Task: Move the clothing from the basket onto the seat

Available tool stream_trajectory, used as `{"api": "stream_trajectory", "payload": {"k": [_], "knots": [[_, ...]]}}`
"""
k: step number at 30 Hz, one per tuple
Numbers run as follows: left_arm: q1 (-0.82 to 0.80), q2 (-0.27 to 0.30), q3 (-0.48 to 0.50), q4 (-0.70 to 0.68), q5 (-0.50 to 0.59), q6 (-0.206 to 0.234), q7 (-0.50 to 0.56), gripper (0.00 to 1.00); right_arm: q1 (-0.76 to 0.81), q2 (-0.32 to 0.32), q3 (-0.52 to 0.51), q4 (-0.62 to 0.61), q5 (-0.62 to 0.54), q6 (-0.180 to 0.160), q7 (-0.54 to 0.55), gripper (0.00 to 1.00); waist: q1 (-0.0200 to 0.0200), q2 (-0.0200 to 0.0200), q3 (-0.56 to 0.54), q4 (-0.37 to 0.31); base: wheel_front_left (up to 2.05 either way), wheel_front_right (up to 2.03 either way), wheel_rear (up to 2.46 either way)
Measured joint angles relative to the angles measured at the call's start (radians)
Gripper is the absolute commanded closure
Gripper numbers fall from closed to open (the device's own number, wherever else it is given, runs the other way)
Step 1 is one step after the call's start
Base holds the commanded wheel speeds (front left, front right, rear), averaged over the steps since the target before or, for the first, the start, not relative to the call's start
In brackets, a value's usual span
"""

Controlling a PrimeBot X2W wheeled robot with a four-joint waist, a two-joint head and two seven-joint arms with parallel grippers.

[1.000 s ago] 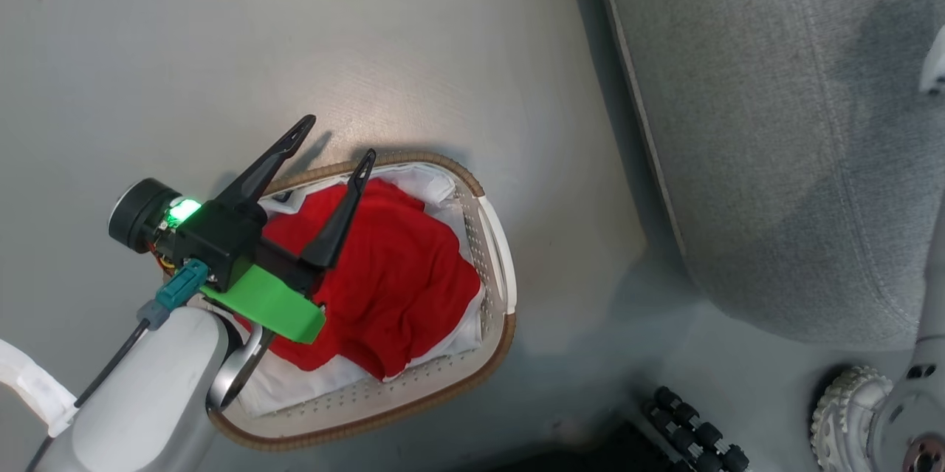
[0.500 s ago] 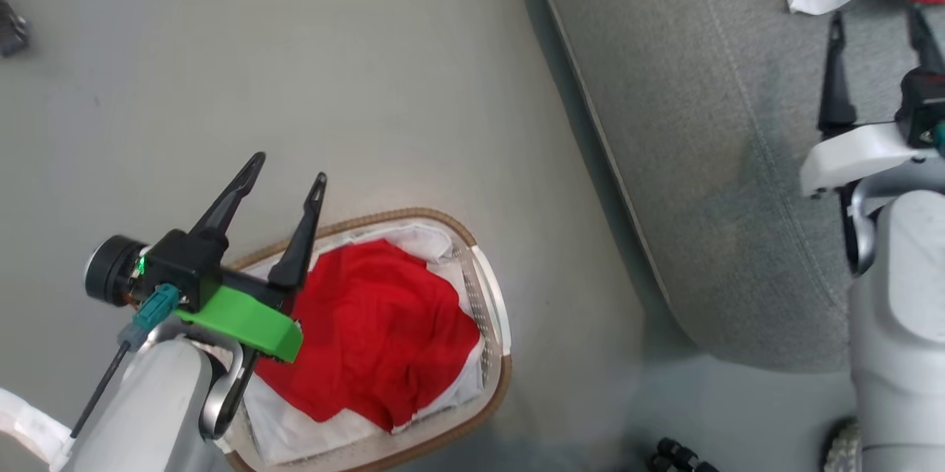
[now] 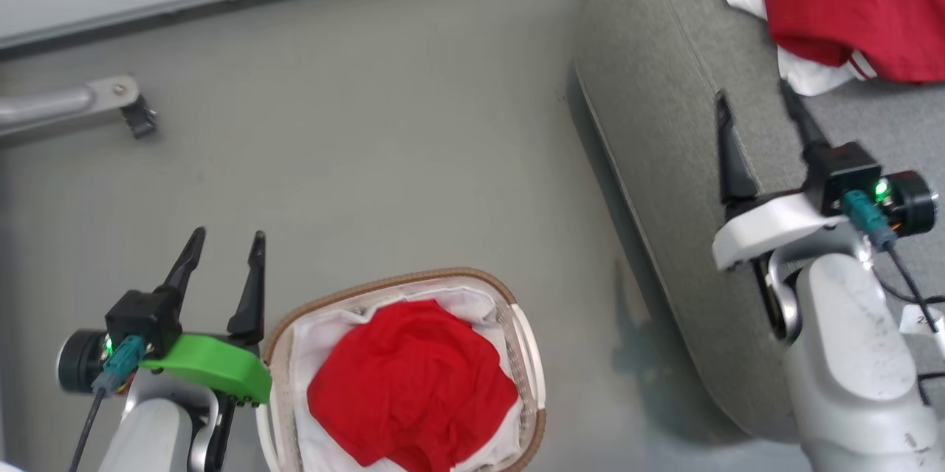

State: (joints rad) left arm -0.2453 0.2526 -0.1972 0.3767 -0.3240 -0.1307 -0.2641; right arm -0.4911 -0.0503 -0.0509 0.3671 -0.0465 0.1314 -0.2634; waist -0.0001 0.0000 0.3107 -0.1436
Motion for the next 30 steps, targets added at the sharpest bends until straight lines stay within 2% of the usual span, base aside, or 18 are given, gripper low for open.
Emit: {"api": "stream_trajectory", "payload": {"k": [7,12,20,30], "knots": [[0.070,-0.054,0.108,0.035,0.040,0.000,0.000,0.00,0.081,0.002,0.084,0.038,0.069,0.000,0.000,0.00,0.0000,0.0000,-0.096,0.051,0.00,0.00,0.00],[0.155,-0.100,0.167,0.033,0.075,0.000,0.000,0.00,0.157,0.001,0.084,0.053,0.133,0.000,0.000,0.00,0.0000,0.0000,-0.168,0.075,0.00,0.00,0.00],[0.238,-0.141,0.207,0.008,0.103,0.000,0.000,0.00,0.242,0.002,0.092,0.061,0.151,0.000,0.000,0.00,0.0000,0.0000,-0.267,0.098,0.00,0.00,0.00],[0.275,-0.167,0.198,0.016,0.103,0.000,0.000,0.00,0.282,0.002,0.115,0.072,0.170,0.000,0.000,0.00,0.0000,0.0000,-0.296,0.102,0.00,0.00,0.00]]}}
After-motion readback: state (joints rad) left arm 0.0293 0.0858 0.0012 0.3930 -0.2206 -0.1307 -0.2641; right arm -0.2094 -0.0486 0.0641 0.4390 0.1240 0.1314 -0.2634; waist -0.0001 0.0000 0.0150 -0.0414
